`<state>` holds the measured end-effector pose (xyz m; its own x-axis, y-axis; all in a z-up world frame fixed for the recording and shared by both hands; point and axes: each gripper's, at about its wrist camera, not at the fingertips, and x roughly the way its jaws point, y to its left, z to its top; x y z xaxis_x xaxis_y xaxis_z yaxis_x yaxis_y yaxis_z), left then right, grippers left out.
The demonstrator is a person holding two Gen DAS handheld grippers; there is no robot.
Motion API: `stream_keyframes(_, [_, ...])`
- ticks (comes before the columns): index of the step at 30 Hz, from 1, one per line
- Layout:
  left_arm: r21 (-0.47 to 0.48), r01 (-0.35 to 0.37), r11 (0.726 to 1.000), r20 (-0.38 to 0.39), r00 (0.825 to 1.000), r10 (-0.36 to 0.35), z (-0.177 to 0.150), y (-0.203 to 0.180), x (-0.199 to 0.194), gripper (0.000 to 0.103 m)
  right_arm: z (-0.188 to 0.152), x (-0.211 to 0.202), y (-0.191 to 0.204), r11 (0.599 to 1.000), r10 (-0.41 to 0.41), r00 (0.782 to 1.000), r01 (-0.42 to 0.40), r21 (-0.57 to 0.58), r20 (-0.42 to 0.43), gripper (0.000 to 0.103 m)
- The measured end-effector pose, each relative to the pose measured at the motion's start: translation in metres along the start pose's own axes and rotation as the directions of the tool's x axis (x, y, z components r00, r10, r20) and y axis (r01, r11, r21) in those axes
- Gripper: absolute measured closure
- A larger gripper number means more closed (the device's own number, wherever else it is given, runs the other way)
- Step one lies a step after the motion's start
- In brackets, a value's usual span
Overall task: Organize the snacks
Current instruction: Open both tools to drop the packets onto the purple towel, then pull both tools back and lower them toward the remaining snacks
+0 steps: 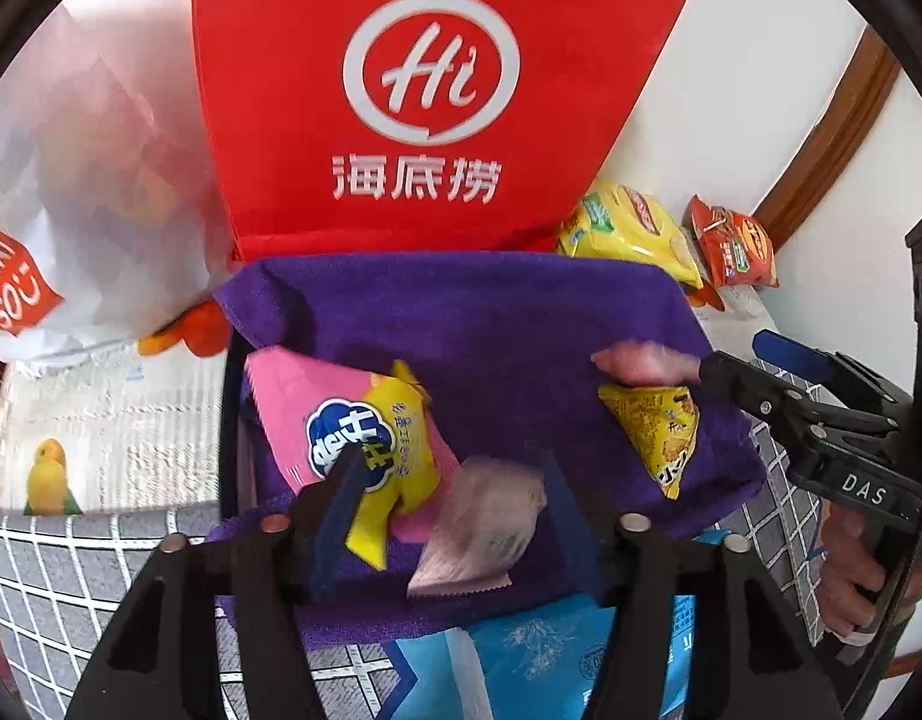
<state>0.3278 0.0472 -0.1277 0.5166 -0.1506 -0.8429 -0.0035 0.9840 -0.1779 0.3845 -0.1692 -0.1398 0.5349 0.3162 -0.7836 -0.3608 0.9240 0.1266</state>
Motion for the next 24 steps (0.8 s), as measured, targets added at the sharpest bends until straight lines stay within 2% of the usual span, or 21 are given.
stream_keyframes(6, [0.009,-0.026,1.0,0.03,0.999,0.026,0.001,-0.005,-0.019,0.039,0.003,-0.025,0.009,0.998,-0.059,0.996,0.06,-0.021,0.071,0.022])
stream_keyframes(10, [0.0,-0.004,1.0,0.048,0.999,0.004,0.001,-0.008,-0.031,0.038,-0.003,-0.041,0.018,0.993,-0.107,0.989,0.11,-0.031,0.1,0.02])
stream_keyframes(16, [0.048,0.027,0.999,0.112,0.993,-0.032,-0.006,-0.024,-0.062,0.038,-0.023,-0.068,0.026,0.981,-0.18,0.977,0.187,-0.054,0.111,0.02])
stream_keyframes(20, [0.068,0.058,0.996,0.158,0.985,-0.068,-0.01,-0.035,-0.083,0.038,-0.041,-0.096,0.029,0.982,-0.17,0.974,0.18,-0.056,0.15,0.02])
stream_keyframes(24, [0.054,0.051,0.997,0.185,0.981,-0.06,-0.019,-0.041,-0.105,0.038,-0.058,-0.123,0.033,0.977,-0.196,0.965,0.208,-0.054,0.174,0.02])
